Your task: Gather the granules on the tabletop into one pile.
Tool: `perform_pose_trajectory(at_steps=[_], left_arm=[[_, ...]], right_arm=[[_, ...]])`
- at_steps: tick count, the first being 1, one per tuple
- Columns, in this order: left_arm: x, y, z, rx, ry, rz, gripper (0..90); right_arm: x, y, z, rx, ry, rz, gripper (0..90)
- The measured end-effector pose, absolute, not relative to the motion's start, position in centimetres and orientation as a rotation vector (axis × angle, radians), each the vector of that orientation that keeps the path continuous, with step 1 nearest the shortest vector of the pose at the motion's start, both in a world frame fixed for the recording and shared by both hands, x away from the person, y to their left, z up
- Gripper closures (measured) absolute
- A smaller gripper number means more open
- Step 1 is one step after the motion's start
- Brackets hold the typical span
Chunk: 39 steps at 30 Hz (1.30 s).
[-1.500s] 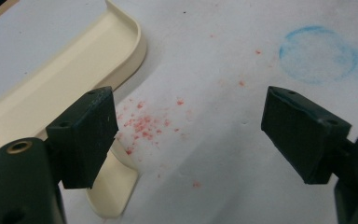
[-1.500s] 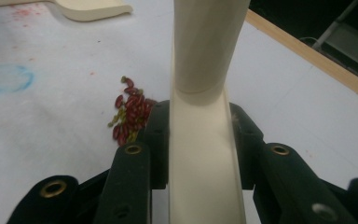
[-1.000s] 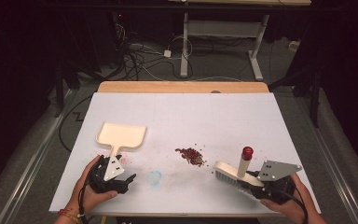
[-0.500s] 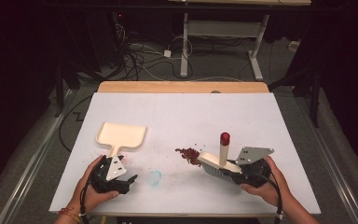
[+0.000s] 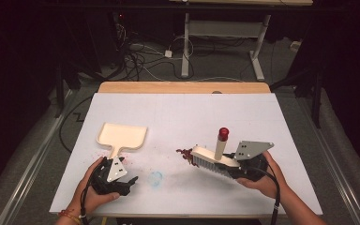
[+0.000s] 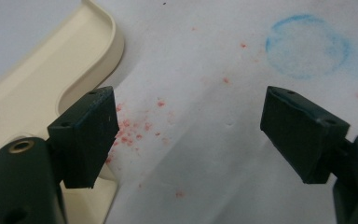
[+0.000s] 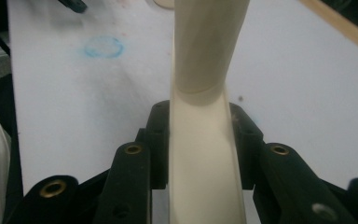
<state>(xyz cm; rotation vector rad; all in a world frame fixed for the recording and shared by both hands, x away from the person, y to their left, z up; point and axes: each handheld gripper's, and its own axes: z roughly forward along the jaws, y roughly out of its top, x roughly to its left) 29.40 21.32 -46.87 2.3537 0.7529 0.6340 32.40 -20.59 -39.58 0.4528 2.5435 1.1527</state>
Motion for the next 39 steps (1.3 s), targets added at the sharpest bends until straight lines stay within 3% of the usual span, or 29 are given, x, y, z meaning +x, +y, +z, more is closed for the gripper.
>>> perform_pose_trajectory(at_steps=[11, 21, 33, 39], left_arm=[[29.7, 21.2, -47.0, 2.355, 0.755, 0.622, 18.3], [29.7, 21.3, -47.0, 2.357, 0.759, 0.609, 18.4], [29.8, 21.4, -47.0, 2.339, 0.758, 0.569, 18.4], [29.8, 21.3, -46.9, 2.34, 0.757, 0.571, 18.4]], right_arm=[[35.8, -17.4, -42.5, 0.131, 2.719, 1.29, 67.1], [41.0, -17.2, -43.5, 0.115, 2.719, 1.434, 66.5], [41.8, -16.7, -43.0, 0.11, 2.683, 1.433, 67.1], [40.9, -17.1, -40.6, 0.138, 2.576, 1.459, 67.0]])
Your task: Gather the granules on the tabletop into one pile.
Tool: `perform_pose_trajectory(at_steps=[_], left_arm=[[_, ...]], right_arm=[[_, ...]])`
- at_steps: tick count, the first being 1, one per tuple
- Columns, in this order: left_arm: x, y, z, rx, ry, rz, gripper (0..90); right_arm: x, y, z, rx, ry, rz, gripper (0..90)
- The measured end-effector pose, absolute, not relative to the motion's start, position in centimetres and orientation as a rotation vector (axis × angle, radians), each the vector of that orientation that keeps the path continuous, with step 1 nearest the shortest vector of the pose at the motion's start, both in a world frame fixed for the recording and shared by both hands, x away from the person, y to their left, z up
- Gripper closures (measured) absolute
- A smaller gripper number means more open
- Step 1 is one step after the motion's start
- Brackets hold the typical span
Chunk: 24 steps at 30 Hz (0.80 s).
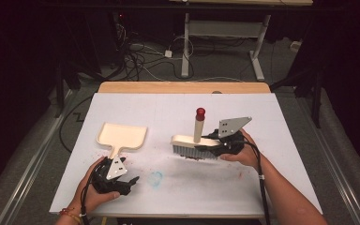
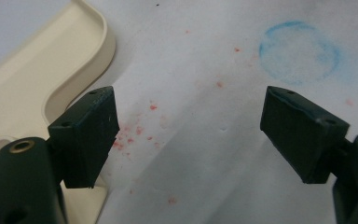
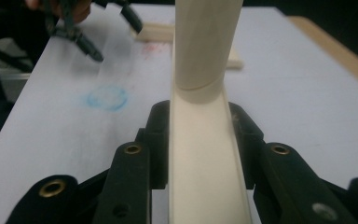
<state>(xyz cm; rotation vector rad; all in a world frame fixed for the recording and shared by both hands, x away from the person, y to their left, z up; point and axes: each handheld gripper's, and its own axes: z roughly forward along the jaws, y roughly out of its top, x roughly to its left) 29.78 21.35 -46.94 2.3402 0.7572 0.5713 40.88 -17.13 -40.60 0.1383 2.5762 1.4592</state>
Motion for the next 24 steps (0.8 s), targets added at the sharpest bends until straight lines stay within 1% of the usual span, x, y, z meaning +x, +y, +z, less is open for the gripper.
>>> perform_pose_trajectory(at_steps=[5, 14, 18, 24], left_arm=[[29.9, 21.3, -47.0, 2.345, 0.755, 0.569, 18.4], [29.9, 21.4, -47.1, 2.348, 0.756, 0.567, 18.4], [29.8, 21.5, -47.1, 2.348, 0.762, 0.567, 18.5], [29.7, 21.5, -47.0, 2.347, 0.756, 0.574, 18.5]], right_arm=[[41.4, -17.2, -39.6, 0.229, 2.45, 1.382, 67.1], [43.8, -16.2, -42.6, 0.462, 2.34, 1.125, 67.2], [43.2, -15.9, -43.6, 0.424, 2.373, 1.155, 67.2], [40.8, -15.2, -43.8, 0.344, 2.393, 1.135, 67.0]])
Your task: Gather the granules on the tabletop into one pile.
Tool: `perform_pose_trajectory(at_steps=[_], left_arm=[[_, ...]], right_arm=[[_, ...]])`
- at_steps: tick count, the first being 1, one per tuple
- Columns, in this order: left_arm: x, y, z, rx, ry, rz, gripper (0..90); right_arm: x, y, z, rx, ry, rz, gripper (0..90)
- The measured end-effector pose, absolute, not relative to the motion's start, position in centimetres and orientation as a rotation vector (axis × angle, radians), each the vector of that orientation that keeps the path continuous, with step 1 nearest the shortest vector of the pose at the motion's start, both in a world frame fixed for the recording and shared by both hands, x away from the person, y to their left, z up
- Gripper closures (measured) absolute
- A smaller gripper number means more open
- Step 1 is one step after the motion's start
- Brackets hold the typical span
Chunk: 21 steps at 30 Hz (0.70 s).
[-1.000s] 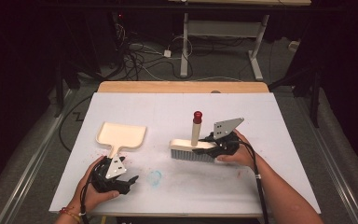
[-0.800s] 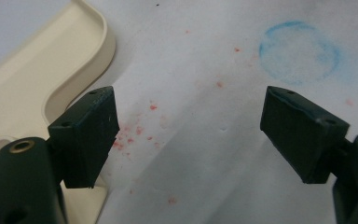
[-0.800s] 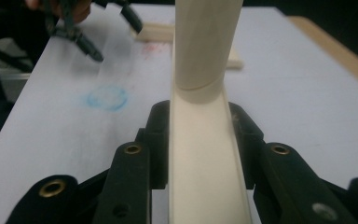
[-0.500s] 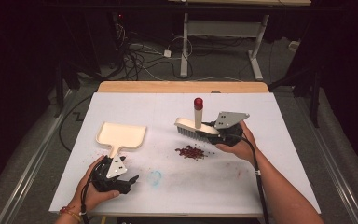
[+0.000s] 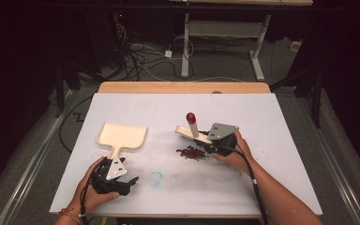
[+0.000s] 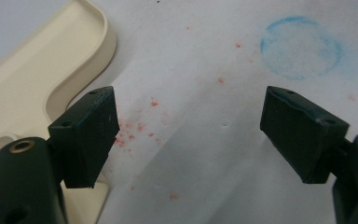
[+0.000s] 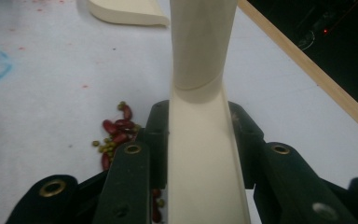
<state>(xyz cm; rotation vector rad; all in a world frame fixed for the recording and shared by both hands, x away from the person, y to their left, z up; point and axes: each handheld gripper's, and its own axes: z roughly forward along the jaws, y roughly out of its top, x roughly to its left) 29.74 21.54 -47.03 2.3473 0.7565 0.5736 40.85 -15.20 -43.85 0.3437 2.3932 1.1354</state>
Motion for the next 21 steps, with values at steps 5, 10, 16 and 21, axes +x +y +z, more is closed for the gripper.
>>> perform_pose_trajectory(at_steps=[5, 10, 16, 21], left_arm=[[29.9, 21.6, -47.0, 2.338, 0.756, 0.563, 18.5], [29.8, 21.7, -46.9, 2.325, 0.763, 0.568, 18.5], [29.7, 21.7, -46.8, 2.325, 0.762, 0.568, 18.5], [29.5, 21.6, -46.7, 2.321, 0.755, 0.574, 18.5]], right_arm=[[39.5, -14.8, -43.2, 0.278, 2.396, 1.134, 67.2], [39.2, -15.4, -42.7, 0.348, 2.363, 1.124, 67.2], [38.1, -17.2, -42.2, 0.535, 2.266, 1.118, 67.2], [36.8, -18.3, -42.9, 0.791, 2.156, 1.05, 67.1]])
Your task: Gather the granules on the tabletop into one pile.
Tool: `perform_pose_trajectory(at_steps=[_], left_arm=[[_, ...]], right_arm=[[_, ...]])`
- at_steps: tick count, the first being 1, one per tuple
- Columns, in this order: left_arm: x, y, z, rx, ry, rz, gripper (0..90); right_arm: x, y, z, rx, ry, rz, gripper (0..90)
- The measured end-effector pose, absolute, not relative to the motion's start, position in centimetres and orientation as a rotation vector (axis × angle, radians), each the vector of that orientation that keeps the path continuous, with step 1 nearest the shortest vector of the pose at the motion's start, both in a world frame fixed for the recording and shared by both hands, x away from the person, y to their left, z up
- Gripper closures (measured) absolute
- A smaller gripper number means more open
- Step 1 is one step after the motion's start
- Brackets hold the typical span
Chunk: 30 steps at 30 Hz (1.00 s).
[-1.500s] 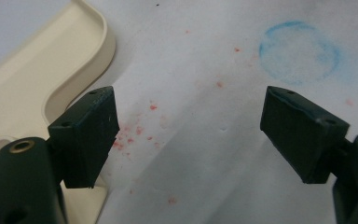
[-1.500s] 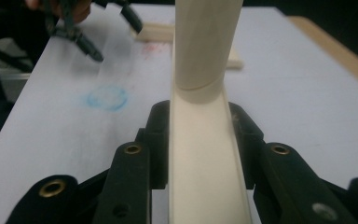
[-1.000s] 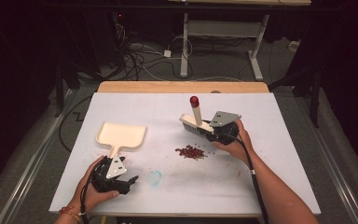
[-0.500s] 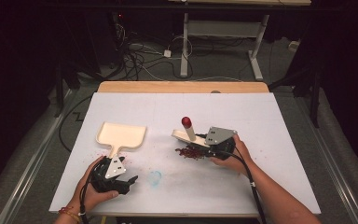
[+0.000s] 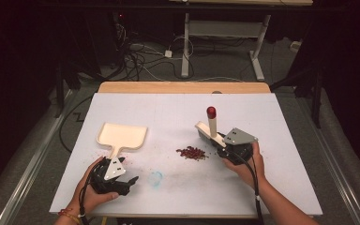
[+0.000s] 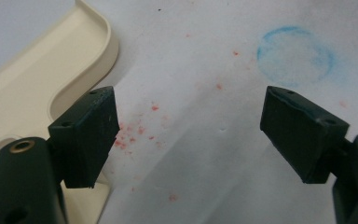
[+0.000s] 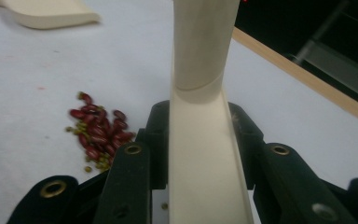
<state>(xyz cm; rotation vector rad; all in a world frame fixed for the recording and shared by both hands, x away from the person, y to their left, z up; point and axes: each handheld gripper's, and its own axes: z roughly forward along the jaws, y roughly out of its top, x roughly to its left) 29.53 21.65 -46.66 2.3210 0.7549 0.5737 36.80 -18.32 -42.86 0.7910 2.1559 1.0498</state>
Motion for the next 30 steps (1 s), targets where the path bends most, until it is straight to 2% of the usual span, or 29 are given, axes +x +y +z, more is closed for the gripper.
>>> perform_pose_trajectory(at_steps=[4, 13, 17, 30], left_arm=[[29.5, 21.6, -46.5, 2.316, 0.746, 0.593, 18.5], [29.8, 21.5, -46.7, 2.327, 0.756, 0.572, 18.6], [29.8, 21.6, -46.7, 2.325, 0.764, 0.567, 18.6], [29.6, 21.8, -46.6, 2.321, 0.776, 0.577, 18.6]], right_arm=[[36.6, -18.4, -43.7, 0.959, 2.102, 1.058, 67.2], [36.6, -13.5, -44.2, 0.933, 2.098, 1.026, 67.2], [37.1, -12.6, -44.0, 0.959, 2.082, 1.054, 67.2], [36.9, -14.4, -42.2, 0.993, 1.987, 1.152, 67.2]])
